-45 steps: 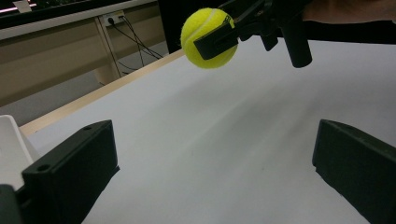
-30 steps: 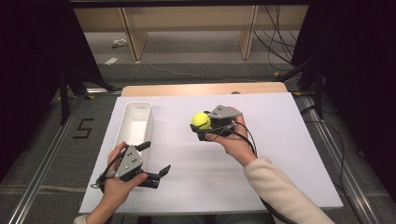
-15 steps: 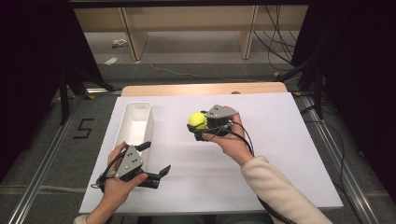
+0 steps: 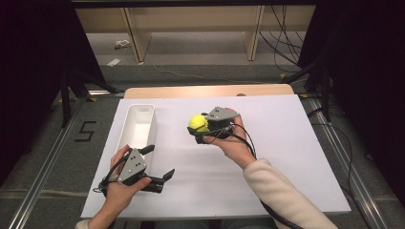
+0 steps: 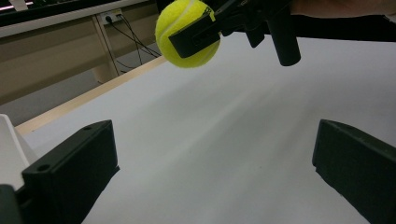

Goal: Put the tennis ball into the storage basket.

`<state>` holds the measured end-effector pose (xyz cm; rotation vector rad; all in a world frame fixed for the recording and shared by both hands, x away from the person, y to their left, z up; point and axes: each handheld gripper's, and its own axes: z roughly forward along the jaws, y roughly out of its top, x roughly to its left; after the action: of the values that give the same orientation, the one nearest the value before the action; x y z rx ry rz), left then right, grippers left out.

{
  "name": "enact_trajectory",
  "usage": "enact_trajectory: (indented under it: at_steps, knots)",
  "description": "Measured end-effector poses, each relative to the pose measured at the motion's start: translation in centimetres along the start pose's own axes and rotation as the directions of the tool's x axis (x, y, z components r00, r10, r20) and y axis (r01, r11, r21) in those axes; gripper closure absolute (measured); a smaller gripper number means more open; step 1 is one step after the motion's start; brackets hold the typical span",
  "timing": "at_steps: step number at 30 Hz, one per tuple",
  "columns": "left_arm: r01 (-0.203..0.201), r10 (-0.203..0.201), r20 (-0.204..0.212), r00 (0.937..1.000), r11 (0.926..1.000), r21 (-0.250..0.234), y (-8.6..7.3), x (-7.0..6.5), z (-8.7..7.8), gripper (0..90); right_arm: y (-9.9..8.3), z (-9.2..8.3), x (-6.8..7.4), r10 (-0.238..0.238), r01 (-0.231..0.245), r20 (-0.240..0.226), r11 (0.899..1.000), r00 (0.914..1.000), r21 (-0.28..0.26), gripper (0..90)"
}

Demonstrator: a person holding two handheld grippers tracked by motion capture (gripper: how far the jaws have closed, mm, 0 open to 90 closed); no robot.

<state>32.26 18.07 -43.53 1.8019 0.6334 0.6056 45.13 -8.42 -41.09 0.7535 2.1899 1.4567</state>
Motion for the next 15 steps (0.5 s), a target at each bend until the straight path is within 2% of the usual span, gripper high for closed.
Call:
enact_trajectory:
  at_steps: [15]
  knots:
    - [-0.001,0.001,0.001,1.0000,1.0000,0.001,0.01,0.00,-0.01,0.0,0.68,0.56,0.43,-0.003,0.003,-0.013,1.000,0.9999,-0.002,26.3]
